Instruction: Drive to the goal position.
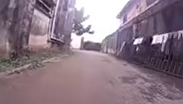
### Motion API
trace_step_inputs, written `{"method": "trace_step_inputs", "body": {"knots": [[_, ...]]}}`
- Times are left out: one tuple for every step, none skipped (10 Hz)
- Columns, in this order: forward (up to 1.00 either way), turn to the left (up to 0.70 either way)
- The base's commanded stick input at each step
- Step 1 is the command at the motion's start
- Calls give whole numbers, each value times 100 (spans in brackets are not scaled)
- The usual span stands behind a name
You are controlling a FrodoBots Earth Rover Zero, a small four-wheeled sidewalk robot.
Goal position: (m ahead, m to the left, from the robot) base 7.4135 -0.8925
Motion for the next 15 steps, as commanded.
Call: {"method": "trace_step_inputs", "body": {"knots": [[70,0],[70,0],[70,0],[70,-2],[70,-19],[70,-35],[70,-35],[70,0],[70,0],[70,0],[70,0],[70,0],[70,0],[70,0],[70,0]]}}
